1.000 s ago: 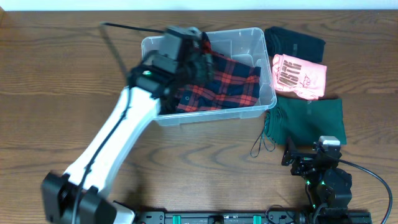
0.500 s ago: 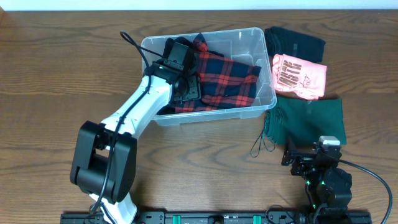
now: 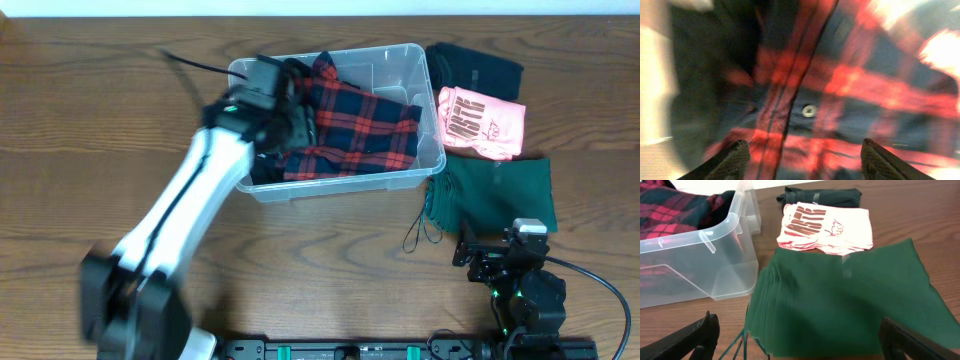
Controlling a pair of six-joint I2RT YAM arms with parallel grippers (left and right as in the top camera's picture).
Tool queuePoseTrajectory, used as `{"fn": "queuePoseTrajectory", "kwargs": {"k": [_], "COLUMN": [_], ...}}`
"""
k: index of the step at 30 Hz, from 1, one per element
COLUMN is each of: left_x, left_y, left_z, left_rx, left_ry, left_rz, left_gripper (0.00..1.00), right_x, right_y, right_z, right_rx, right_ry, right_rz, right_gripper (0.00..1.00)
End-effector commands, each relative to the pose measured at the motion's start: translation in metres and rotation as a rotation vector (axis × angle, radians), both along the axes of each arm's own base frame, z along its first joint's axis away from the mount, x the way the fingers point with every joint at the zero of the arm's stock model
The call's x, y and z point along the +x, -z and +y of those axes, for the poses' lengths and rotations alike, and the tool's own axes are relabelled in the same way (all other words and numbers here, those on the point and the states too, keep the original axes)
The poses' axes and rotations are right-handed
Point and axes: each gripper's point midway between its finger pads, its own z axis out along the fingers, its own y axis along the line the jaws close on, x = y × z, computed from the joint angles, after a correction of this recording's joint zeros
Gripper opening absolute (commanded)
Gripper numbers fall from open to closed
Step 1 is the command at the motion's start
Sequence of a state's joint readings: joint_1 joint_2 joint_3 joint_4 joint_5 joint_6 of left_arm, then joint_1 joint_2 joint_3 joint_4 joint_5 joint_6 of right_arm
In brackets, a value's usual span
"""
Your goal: Pack container
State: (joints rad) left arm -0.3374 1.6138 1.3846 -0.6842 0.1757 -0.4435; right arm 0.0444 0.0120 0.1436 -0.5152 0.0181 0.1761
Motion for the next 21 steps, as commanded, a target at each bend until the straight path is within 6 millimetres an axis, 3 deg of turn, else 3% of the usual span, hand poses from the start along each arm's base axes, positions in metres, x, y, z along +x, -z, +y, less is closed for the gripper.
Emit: {"fn": "queuePoseTrajectory", "kwargs": {"k": [1, 5, 10, 15, 17, 21], "left_x": [-0.003, -0.024, -0.052, -0.073, -0.080, -0.086], "left_y": [-0.090, -0.137, -0.169, -0.169, -0.163, -0.153], "left_z": [0.045, 0.105, 0.169, 0.206, 0.216, 0.223], "left_rx": [-0.003, 0.103, 0.336, 0.495, 0.532, 0.566], "left_ry": [-0.111, -0.214, -0.297, -0.364, -0.388, -0.401], "left_rz": [-0.228, -0.368, -0.464, -0.421, -0.378, -0.324], "left_gripper": [0.74, 0.75, 0.77, 0.82, 0.98, 0.98], "right_x": [0.000, 0.000, 0.000, 0.000, 0.000, 0.001], "right_y": [0.001, 0.001, 0.001, 0.001, 0.001, -0.001], "right_z": [0.001, 0.001, 0.001, 0.001, 0.001, 0.000], "right_rx": [0.009, 0.009, 0.009, 0.009, 0.009, 0.008], "right_ry": [-0.003, -0.003, -0.003, -0.003, -0.003, 0.004], "right_rz": [0.003, 0.003, 0.003, 0.003, 0.003, -0.008], "right_gripper": [0.99, 0.99, 0.99, 0.99, 0.99, 0.99]}}
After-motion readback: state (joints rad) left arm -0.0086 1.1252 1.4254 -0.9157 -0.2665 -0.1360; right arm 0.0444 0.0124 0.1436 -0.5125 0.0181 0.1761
